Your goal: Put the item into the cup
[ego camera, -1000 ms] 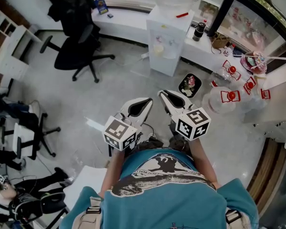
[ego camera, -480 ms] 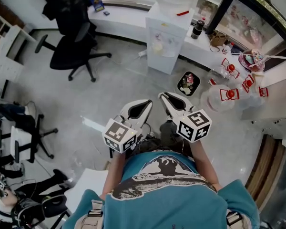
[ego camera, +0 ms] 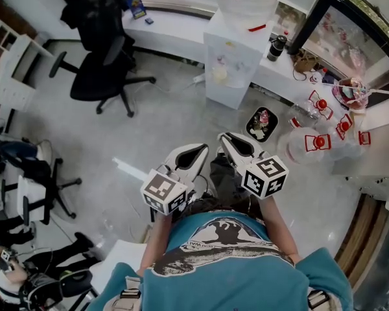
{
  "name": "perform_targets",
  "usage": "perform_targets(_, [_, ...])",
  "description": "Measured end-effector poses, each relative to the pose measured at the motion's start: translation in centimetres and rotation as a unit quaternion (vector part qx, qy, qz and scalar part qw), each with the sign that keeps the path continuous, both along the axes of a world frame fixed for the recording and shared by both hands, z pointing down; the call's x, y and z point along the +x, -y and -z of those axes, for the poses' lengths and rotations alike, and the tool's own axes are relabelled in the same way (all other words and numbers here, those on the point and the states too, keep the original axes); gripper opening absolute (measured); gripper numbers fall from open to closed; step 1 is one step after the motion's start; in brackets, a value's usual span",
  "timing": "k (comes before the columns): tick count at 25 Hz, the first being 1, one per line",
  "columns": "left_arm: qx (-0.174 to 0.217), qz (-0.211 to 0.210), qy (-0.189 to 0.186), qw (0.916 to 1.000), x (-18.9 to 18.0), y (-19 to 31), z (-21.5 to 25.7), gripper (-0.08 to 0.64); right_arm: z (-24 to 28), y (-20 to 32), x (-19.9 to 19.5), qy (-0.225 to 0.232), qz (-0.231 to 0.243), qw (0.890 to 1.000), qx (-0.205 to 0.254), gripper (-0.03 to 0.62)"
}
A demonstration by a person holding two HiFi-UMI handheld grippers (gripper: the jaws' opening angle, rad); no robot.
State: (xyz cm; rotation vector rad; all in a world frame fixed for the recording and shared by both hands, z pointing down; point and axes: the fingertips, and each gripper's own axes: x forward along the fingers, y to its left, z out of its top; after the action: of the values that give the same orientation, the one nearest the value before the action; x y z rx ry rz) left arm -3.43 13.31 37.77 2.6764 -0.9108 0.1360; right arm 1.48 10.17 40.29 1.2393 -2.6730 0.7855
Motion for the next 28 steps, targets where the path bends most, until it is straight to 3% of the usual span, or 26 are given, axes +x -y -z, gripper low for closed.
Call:
perform_targets(9, [0.014, 0.029, -0.005, 0.9995, 1.3, 9.9, 1.7, 0.012, 0.3, 10.8, 2.6, 0.009, 0.001, 1.000, -0.003, 0.050])
perform_targets(14, [0.000, 0.031, -0.007, 0.9995, 2.8, 14.4, 1.4, 0.012, -0.8, 15.4, 4.2, 0.011, 0.003, 1.000, -0.021, 0.049])
perform_targets(28, [-0.010, 0.039, 0.018, 0.9991, 6.7, 21.9, 1.2, 0.012, -2.9, 23.0, 6.8, 0.041, 0.015, 0.998, -0.044, 0.049])
